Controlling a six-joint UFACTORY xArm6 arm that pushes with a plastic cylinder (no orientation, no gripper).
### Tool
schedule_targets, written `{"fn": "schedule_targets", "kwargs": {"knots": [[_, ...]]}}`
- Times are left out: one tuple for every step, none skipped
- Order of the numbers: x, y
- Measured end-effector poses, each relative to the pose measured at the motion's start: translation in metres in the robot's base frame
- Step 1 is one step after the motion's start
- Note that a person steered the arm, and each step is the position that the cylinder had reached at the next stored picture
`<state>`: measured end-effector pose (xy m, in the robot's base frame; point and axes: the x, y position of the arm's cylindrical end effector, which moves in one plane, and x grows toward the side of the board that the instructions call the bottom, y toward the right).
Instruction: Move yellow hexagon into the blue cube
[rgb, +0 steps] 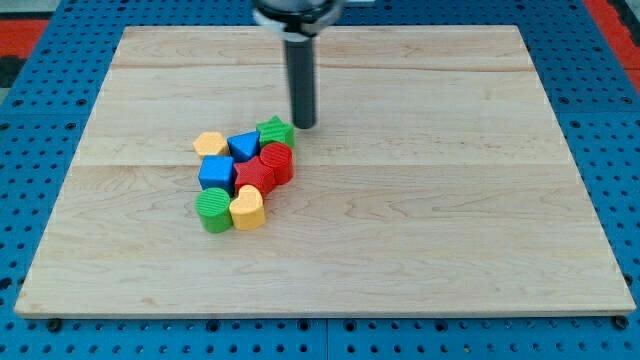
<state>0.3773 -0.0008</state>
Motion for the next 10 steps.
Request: {"fn": "schedule_targets", "kwargs": {"knots": [[-0.005, -0.016], [-0.014, -0.091], [0.012, -0.127], [0.061, -0.167], [0.096, -0.192], [0.114, -0.201], [0.115, -0.196], [0.115, -0.171], [0.115, -0.151], [0.115, -0.141]]}}
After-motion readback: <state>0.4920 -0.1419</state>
